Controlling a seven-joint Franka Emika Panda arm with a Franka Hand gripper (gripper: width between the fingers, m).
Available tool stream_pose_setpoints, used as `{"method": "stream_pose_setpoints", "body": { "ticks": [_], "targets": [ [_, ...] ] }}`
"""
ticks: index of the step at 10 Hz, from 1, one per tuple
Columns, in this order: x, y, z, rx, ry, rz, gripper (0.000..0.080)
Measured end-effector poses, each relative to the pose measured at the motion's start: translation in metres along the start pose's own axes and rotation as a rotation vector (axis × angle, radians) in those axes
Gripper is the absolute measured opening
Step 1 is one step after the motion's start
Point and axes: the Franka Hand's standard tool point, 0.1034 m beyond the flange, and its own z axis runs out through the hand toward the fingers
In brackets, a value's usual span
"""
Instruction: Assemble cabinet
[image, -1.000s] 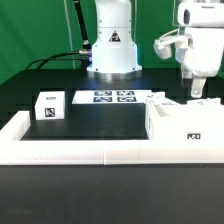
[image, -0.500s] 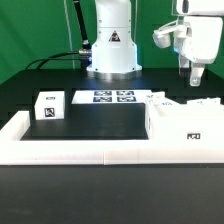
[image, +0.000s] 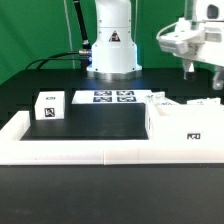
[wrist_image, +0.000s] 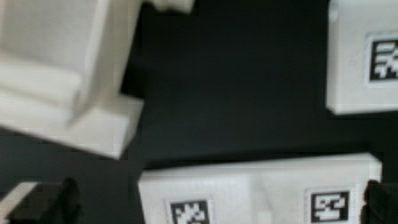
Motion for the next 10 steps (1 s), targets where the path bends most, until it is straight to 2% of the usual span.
{"method": "stream_pose_setpoints", "body": {
  "ticks": [1,5,9,10],
  "targets": [
    [0.007,-0.003,0.002,-0.001,0.004,-0.004,0.0797],
    [0.003,-0.004,0.004,0.004,0.003,0.005,0.0797],
    [0.025,-0.019,0.026,0.030,0.037,-0.018,0.0797],
    [0.029,-0.024,0.035,0.048,0.044,-0.022,0.0797]
  ]
}}
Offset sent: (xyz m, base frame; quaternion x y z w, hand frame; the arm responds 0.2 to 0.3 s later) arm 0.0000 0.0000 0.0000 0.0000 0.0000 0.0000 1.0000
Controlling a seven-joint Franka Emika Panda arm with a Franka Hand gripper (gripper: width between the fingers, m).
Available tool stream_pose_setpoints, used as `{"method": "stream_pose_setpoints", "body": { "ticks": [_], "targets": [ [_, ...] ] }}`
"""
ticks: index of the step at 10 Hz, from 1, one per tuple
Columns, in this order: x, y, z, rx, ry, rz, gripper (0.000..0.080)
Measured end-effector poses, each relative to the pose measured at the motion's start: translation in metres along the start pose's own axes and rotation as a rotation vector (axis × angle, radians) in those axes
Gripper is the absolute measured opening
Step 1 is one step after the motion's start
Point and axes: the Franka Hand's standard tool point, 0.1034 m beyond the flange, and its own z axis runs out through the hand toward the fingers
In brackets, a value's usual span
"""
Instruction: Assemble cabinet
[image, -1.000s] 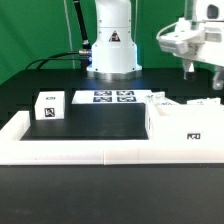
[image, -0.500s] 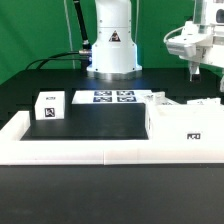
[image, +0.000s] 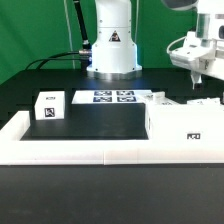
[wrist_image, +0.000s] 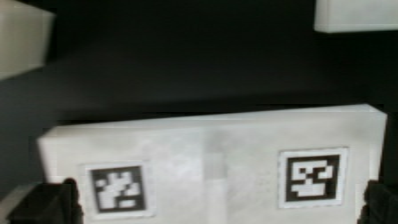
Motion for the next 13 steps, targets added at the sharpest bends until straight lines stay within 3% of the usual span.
{"method": "stream_pose_setpoints", "body": {
  "ticks": [2,5,6,7,9,10,11,12,13],
  "targets": [
    [0.0034,-0.0065,0.0132,0.019,0.012,0.000,0.0797],
    [0.0086,-0.0076,0.0157,0.020,0.018,0.013,0.0765],
    [0.0098,-0.0074,0.0160,0.021,0.019,0.012,0.0617],
    [0.0098,-0.0076,0.0162,0.021,0.019,0.012,0.0617],
    [0.0098,-0.0078,0.0163,0.021,0.019,0.013,0.0312],
    [0.0095,-0.0077,0.0162,0.021,0.018,0.013,0.0312],
    [0.0081,-0.0077,0.0163,0.021,0.018,0.016,0.0137],
    [0.0068,-0.0073,0.0161,0.020,0.019,0.018,0.0137],
    [0.0068,-0.0073,0.0161,0.020,0.019,0.019,0.0068]
  ]
}}
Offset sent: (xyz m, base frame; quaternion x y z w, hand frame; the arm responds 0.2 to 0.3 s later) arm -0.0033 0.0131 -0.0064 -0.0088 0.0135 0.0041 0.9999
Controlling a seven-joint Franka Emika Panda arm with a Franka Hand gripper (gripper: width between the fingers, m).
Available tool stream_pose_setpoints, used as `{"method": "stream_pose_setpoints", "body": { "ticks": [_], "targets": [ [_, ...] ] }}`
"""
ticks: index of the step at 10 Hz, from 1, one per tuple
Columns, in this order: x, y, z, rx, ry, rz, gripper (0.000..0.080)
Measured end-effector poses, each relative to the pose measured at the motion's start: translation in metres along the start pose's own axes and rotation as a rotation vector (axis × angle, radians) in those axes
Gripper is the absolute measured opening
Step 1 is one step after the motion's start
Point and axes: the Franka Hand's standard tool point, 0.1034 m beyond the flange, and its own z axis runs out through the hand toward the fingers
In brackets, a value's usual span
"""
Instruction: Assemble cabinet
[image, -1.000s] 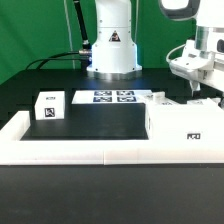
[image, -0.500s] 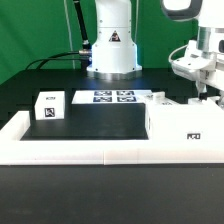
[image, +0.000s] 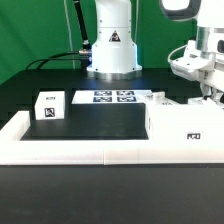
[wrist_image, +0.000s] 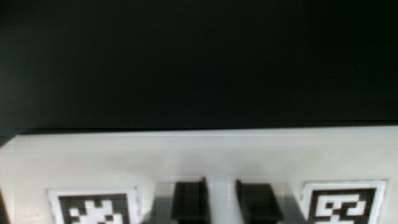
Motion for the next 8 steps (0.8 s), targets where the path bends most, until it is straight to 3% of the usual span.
{"method": "stream_pose_setpoints", "body": {
  "ticks": [4,8],
  "targets": [
    [-0.003,-0.001,-0.002,0.001,-0.003,0.017,0.0068],
    [-0.039,-0.007,-0.036,-0.032,-0.043,0.158,0.0069]
  ]
}}
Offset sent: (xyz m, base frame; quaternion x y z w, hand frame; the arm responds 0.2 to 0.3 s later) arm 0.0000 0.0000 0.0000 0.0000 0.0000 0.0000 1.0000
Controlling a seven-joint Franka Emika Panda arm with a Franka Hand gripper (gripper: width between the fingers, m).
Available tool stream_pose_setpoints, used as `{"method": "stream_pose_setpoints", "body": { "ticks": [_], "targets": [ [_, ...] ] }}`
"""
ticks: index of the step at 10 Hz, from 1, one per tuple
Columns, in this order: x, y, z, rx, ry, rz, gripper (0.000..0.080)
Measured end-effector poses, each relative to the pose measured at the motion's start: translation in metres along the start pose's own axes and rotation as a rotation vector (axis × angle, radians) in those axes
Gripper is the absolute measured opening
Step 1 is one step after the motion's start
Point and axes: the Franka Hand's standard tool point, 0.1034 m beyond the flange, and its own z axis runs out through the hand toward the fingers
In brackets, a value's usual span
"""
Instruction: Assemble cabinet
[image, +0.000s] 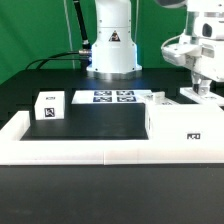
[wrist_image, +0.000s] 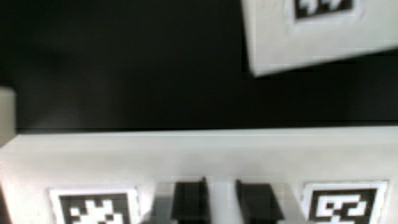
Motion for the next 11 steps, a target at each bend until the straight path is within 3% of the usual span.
{"method": "stream_pose_setpoints", "body": {
  "ticks": [2,3,7,11],
  "targets": [
    [-0.029,0.001,-0.007,-0.008,-0.012,0.032,0.0069],
    [-0.035,0.002,-0.008,-0.009,-0.013,0.038,0.0070],
    [-0.034,0.001,-0.006,-0.005,-0.012,0.046,0.0070],
    [-0.034,0.006,-0.010,-0.018,-0.014,0.170,0.0070]
  ]
}}
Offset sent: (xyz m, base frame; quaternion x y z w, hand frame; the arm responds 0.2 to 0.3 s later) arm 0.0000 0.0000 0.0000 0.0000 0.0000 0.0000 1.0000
